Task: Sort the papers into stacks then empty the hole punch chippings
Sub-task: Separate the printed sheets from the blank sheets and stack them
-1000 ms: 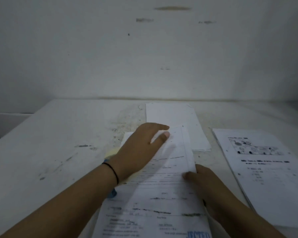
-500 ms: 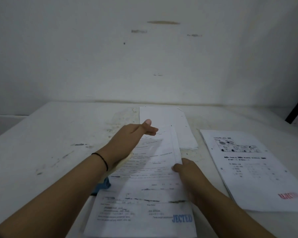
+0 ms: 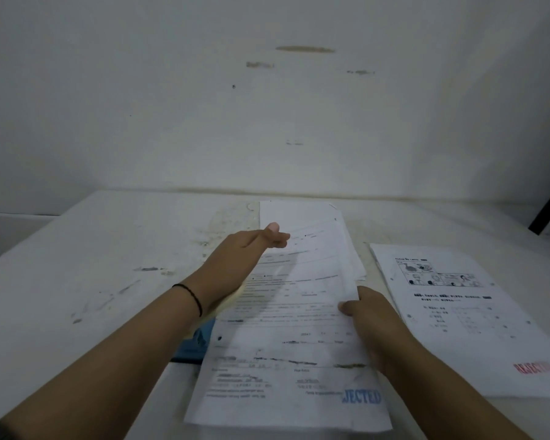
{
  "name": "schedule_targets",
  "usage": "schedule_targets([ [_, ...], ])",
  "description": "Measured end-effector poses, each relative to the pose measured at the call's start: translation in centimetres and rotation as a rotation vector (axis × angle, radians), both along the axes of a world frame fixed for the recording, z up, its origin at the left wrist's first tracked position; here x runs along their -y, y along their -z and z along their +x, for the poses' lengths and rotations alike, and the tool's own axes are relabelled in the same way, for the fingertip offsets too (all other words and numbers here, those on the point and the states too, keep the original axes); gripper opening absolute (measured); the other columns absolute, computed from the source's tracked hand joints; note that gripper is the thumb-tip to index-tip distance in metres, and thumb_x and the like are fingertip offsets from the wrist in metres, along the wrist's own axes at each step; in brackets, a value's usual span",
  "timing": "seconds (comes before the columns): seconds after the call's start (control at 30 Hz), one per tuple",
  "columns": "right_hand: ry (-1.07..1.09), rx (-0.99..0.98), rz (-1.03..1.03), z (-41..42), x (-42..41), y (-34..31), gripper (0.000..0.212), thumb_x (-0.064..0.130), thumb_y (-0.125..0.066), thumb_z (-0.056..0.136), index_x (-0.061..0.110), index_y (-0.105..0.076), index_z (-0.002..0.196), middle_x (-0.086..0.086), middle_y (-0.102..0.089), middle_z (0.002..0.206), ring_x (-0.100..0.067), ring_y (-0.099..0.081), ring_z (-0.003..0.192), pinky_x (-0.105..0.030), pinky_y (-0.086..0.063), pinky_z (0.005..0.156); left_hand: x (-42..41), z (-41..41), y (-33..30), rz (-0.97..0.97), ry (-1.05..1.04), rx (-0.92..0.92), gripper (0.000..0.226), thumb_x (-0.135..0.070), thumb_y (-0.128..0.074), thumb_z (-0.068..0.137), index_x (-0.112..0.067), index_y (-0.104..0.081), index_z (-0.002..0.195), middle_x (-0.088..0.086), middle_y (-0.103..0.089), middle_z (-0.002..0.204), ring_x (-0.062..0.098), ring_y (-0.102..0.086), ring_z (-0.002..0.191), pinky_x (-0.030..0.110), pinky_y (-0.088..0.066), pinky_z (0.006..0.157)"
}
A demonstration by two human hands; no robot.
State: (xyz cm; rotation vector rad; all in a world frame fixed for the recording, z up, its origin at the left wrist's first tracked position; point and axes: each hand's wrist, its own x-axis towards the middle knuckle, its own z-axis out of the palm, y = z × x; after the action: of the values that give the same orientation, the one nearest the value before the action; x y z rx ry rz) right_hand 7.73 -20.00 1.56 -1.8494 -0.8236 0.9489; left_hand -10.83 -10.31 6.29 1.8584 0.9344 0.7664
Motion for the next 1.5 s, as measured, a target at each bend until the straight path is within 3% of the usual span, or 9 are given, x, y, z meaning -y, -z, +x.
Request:
schedule_targets([
  [0.13,0.033,0.003,0.069,2.7,0.7,-1.1,0.022,0.009,-0.050,0.091,0.013,-0.060,0.111,-0.006,-0.068,0.099,-0.026,-0.065,0.087,-0.035,-0.054,0.071,-0.1,-0.1,-0.3,0.050,-0.096,0.037,0.048,-0.057,-0.035,0.089,-0.035,-0.053,0.127,-0.023,-0.050,0.128,-0.010,-0.045,0.115,0.002,-0.034,0.091],
  [0.2,0.043,-0.033,0.133,4.3,1.1,-2.2,0.019,0.010,-0.051,0.092,0.017,-0.061,0.106,-0.003,-0.070,0.094,-0.024,-0.068,0.081,-0.032,-0.053,0.062,-0.6,-0.1,-1.0,0.069,-0.193,0.002,0.042,-0.043,-0.038,0.095,-0.027,-0.048,0.133,-0.012,-0.047,0.136,0.002,-0.043,0.120,0.015,-0.036,0.098],
  [0.47,0.017,-0.098,0.457,8.8,2.1,-6.2,0.026,0.021,-0.047,0.096,0.031,-0.059,0.116,0.005,-0.070,0.110,-0.023,-0.067,0.098,-0.048,-0.055,0.086,0.3,2.6,-4.6,-0.018,-0.134,0.000,0.054,-0.035,-0.044,0.095,-0.026,-0.025,0.145,-0.007,-0.037,0.146,0.012,-0.040,0.130,0.023,-0.030,0.099],
  [0.57,-0.003,-0.097,0.536,10.0,2.2,-6.7,0.027,0.021,-0.047,0.096,0.034,-0.059,0.115,0.009,-0.071,0.110,-0.018,-0.067,0.099,-0.039,-0.055,0.082,1.4,4.6,-5.1,-0.042,-0.038,0.127,0.042,-0.026,-0.048,0.095,-0.027,-0.042,0.137,-0.006,-0.056,0.132,0.012,-0.053,0.119,0.037,-0.039,0.106],
  [0.7,-0.036,-0.092,0.567,11.1,2.3,-6.3,0.026,0.019,-0.048,0.095,0.034,-0.061,0.112,0.010,-0.071,0.109,-0.013,-0.068,0.096,-0.032,-0.052,0.079,2.2,6.1,-4.5,-0.012,-0.133,0.196,0.019,-0.013,-0.050,0.094,-0.022,-0.063,0.105,0.000,-0.069,0.108,0.020,-0.064,0.101,0.043,-0.049,0.095],
  [0.9,-0.031,-0.067,0.575,12.6,2.8,-5.1,0.029,0.014,-0.051,0.092,0.033,-0.062,0.110,0.010,-0.071,0.110,-0.016,-0.065,0.103,-0.041,-0.049,0.093,3.7,8.0,-1.1,0.067,-0.252,0.198,0.016,-0.015,-0.046,0.095,-0.019,-0.061,0.099,-0.007,-0.067,0.098,0.008,-0.063,0.088,0.018,-0.051,0.071],
  [1.03,-0.082,-0.060,0.591,12.3,3.4,-3.6,0.031,0.021,-0.051,0.091,0.029,-0.059,0.120,0.006,-0.068,0.118,-0.016,-0.064,0.108,-0.045,-0.047,0.097,5.5,9.0,1.6,0.059,-0.292,0.298,0.025,-0.018,-0.042,0.097,-0.041,-0.050,0.093,-0.019,-0.061,0.095,-0.013,-0.058,0.079,0.002,-0.043,0.059],
  [1.3,-0.017,0.176,0.628,12.6,3.4,-5.8,0.022,0.031,-0.046,0.095,0.037,-0.061,0.111,0.018,-0.070,0.104,0.002,-0.066,0.090,-0.019,-0.054,0.072,5.5,9.7,0.1,0.067,-0.294,0.349,0.020,-0.020,-0.040,0.098,-0.034,-0.051,0.088,-0.014,-0.061,0.091,-0.005,-0.058,0.076,0.004,-0.044,0.061],
  [1.5,0.143,0.153,0.571,17.2,4.6,-8.8,0.014,0.023,-0.055,0.092,0.033,-0.063,0.087,0.016,-0.073,0.083,-0.009,-0.070,0.078,-0.027,-0.053,0.068,5.1,12.3,-2.6,0.000,-0.114,0.252,0.018,-0.018,-0.051,0.094,-0.033,-0.059,0.097,-0.014,-0.066,0.103,0.006,-0.062,0.096,0.024,-0.050,0.081],
])
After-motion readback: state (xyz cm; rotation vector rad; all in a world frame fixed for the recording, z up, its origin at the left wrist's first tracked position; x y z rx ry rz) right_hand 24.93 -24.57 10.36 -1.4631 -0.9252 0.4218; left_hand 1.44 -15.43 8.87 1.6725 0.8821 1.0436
